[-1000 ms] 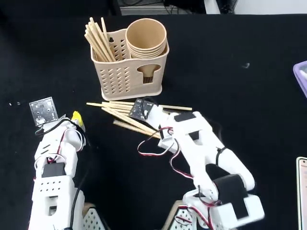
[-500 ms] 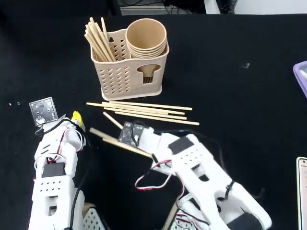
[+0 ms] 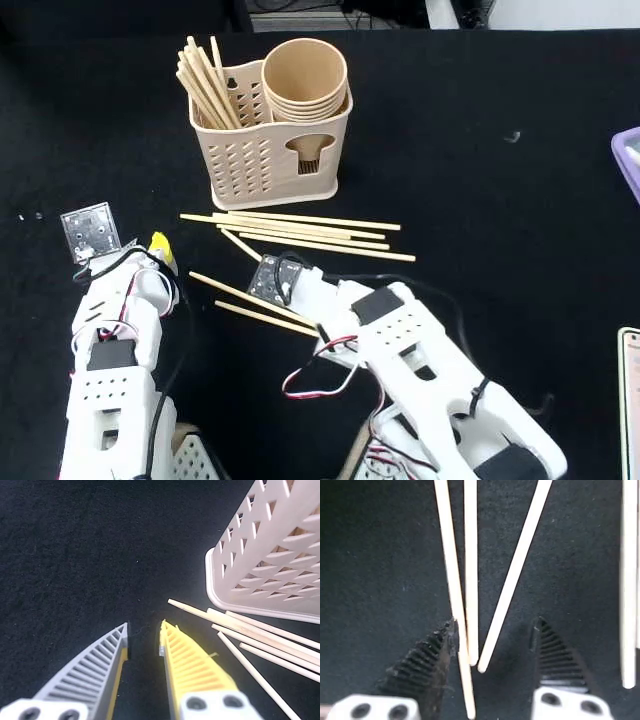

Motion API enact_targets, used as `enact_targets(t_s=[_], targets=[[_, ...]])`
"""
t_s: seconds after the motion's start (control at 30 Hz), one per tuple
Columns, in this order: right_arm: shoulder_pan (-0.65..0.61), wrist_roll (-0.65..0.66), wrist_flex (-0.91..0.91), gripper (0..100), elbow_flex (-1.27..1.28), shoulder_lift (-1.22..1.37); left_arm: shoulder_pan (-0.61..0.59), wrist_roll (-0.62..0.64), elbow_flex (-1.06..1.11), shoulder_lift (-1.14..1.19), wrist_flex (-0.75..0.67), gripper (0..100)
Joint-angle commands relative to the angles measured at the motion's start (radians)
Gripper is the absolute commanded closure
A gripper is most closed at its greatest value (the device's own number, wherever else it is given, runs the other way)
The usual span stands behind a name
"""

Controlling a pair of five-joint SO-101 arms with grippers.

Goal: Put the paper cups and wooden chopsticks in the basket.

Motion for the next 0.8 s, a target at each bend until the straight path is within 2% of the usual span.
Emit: enact_targets(t_s=[0.0, 0.1, 0.2, 0.37, 0.57, 0.7, 0.77], targets=[[-0.103, -0.101, 0.003, 75.5, -0.104, -0.039, 0.005, -0.002, -0.004, -0.014, -0.018, 88], [-0.21, -0.149, -0.002, 75.4, -0.131, -0.027, 0.005, -0.002, -0.004, -0.014, -0.018, 88], [-0.258, -0.152, -0.005, 75.4, -0.176, 0.042, 0.005, -0.002, -0.004, -0.014, -0.018, 88], [-0.259, -0.15, -0.095, 75.4, -0.269, 0.262, 0.005, -0.002, -0.004, -0.014, -0.018, 88], [-0.255, -0.149, -0.094, 75.3, -0.429, 0.499, 0.001, -0.002, -0.004, -0.014, -0.018, 88], [-0.253, -0.149, -0.098, 75.3, -0.475, 0.584, -0.084, 0.011, -0.012, -0.015, -0.018, 88], [-0.253, -0.149, -0.1, 75.6, -0.483, 0.599, -0.134, 0.069, -0.021, -0.015, -0.018, 88]])
